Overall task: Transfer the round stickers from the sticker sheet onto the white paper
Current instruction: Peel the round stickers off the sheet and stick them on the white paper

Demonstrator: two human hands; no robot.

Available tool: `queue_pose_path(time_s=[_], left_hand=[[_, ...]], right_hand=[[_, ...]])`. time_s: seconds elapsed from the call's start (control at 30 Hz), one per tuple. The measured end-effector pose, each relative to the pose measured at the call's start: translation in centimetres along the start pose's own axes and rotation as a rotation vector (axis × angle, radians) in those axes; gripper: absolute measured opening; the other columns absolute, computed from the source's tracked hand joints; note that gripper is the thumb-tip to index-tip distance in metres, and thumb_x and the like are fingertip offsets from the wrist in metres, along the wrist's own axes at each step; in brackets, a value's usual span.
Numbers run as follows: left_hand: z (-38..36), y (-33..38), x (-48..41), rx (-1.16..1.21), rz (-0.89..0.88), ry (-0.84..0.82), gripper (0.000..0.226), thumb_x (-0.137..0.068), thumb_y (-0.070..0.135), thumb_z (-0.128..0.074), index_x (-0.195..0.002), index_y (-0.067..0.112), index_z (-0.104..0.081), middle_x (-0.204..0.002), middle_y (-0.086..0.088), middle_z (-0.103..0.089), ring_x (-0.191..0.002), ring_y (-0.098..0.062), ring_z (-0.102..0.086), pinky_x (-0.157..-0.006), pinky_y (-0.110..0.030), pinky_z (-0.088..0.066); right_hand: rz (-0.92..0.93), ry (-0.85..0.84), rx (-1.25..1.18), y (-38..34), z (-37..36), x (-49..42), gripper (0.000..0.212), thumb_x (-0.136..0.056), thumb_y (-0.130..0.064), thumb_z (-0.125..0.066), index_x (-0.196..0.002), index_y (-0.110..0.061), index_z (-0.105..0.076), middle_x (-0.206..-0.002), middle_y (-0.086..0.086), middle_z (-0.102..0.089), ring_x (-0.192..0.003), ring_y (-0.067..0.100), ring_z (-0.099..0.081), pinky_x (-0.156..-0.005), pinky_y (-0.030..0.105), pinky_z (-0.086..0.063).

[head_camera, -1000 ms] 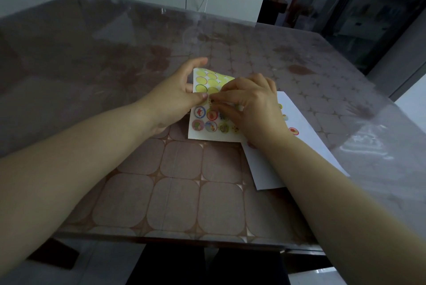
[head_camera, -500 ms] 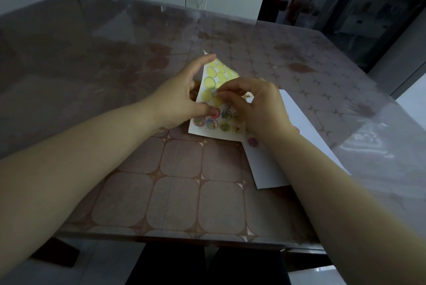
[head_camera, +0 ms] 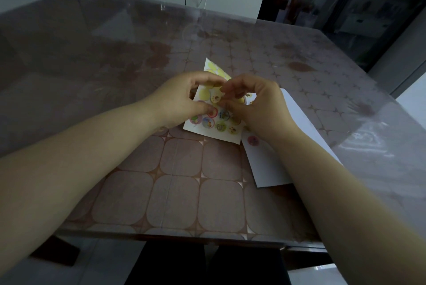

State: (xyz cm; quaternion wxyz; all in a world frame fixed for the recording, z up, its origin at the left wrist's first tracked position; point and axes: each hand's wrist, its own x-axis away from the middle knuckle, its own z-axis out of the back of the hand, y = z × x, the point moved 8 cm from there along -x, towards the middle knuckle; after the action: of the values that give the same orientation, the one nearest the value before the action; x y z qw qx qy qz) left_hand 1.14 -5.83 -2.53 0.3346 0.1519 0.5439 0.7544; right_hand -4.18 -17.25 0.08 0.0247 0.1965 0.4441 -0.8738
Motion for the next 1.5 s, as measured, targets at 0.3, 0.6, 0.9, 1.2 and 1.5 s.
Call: queue_pose_path(time_s=[0.3, 0.6, 0.9, 1.2, 1.5], left_hand=[[0.6, -0.1, 0.0, 0.027, -0.013, 0.084, 0.054, -0.070, -0.003, -0.072, -0.109, 0.032, -0.060, -0.117, 0.003, -0.062, -0.104, -0.017, -0.063, -0.090, -0.044, -0.051], [0.8, 0.8, 0.2, -0.066, -0.063, 0.111, 0.049, -0.071, 0.006, -0.073, -0.114, 0.026, -0.059, -0.111, 0.009, -0.064, -0.087, 0.000, -0.064, -0.077, -0.024, -0.050], [1.2, 0.6, 0.3, -0.096, -0.037, 0.156, 0.036, -0.073, 0.006, -0.073, -0.105, 0.020, -0.062, -0.102, 0.007, -0.065, -0.086, -0.008, -0.066, -0.077, -0.038, -0.056], [1.7, 0.5, 0.2, -0.142, -0.023, 0.193, 0.043, -0.069, 0.010, -0.078, -0.108, 0.018, -0.061, -0.111, 0.010, -0.061, -0.062, 0.016, -0.056, -0.066, -0.011, -0.047], [1.9, 0.0, 0.3, -0.050, -0.010, 0.137, 0.067, -0.069, -0.001, -0.074, -0.122, 0.032, -0.048, -0.116, 0.010, -0.059, -0.091, -0.006, -0.065, -0.072, -0.022, -0.055]], right_hand=[[-0.162, 0.045, 0.179, 1.4, 0.4, 0.0, 0.017, -0.081, -0.037, -0.065, -0.072, -0.023, -0.066, -0.060, -0.013, -0.055, -0.052, 0.003, -0.049, -0.047, 0.015, -0.037], [-0.177, 0.066, 0.144, 1.3, -0.1, -0.2, 0.016, -0.078, -0.043, -0.067, -0.072, -0.028, -0.067, -0.054, -0.018, -0.052, -0.052, 0.002, -0.049, -0.034, 0.010, -0.033], [-0.058, 0.080, 0.159, 0.8, 0.1, -0.3, 0.010, -0.073, -0.027, -0.075, -0.070, -0.031, -0.066, -0.075, -0.016, -0.051, -0.067, -0.002, -0.048, -0.058, 0.010, -0.037], [0.033, 0.117, 0.206, 0.0, 0.5, -0.3, 0.006, -0.075, -0.030, -0.073, -0.078, -0.025, -0.073, -0.075, -0.019, -0.050, -0.069, -0.001, -0.048, -0.074, 0.030, -0.043], [-0.424, -0.332, 0.418, 2.4, 6.8, 1.8, 0.024, -0.070, -0.050, -0.069, -0.070, -0.026, -0.069, -0.066, -0.010, -0.062, -0.069, 0.008, -0.055, -0.065, 0.024, -0.040]])
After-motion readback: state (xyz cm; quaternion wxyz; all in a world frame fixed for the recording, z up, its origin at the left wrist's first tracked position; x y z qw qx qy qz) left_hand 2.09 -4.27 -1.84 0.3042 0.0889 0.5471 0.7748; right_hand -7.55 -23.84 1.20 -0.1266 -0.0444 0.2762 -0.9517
